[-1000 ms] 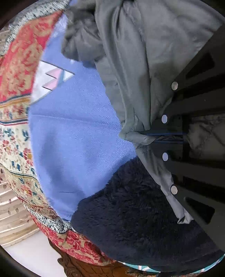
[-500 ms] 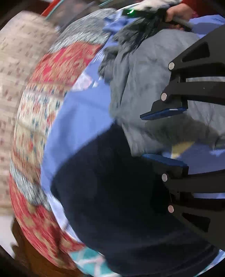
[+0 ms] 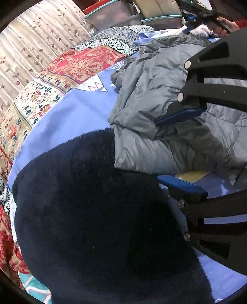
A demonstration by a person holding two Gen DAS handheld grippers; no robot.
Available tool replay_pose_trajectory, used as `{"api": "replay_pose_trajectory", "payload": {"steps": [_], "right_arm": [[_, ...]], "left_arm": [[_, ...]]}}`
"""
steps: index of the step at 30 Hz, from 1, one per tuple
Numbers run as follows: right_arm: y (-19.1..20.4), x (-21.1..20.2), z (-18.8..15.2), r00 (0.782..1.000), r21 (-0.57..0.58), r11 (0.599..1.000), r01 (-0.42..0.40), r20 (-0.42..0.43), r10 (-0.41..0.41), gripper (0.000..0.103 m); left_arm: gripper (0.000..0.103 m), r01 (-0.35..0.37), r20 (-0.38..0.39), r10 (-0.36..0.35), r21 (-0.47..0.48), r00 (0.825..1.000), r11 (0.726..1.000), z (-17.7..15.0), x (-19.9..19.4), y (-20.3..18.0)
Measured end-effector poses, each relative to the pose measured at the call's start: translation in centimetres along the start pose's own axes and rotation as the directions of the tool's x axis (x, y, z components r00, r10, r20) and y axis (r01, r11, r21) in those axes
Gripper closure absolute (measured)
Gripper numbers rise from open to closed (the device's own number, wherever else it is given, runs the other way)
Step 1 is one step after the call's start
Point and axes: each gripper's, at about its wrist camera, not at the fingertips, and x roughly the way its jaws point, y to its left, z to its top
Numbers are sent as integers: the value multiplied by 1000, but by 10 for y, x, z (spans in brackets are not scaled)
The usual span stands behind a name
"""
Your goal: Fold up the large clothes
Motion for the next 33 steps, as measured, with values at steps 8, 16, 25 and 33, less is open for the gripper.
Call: {"api": "replay_pose_trajectory", "payload": {"steps": [8,16,25,33], "right_arm": [[-52,34,-22,993,201,977,-66,-79,84,7],[-33,77,-23,991,157,985,-67,-109,84,6],[34,63,-22,952,120,962,-243,-161,261,88],[57,-61,-30,942,111,942,-318,-80,327,90]], "left_arm": [[16,13,-22,-12,49,1000,999,-5,-13,2],[-3,-50,-106,66,148,992,988,-19,43,-16],[64,58,-143,-35,160,989,985,-36,33,-67],[66,219,-137,-201,128,970,967,-82,-88,-94]]}}
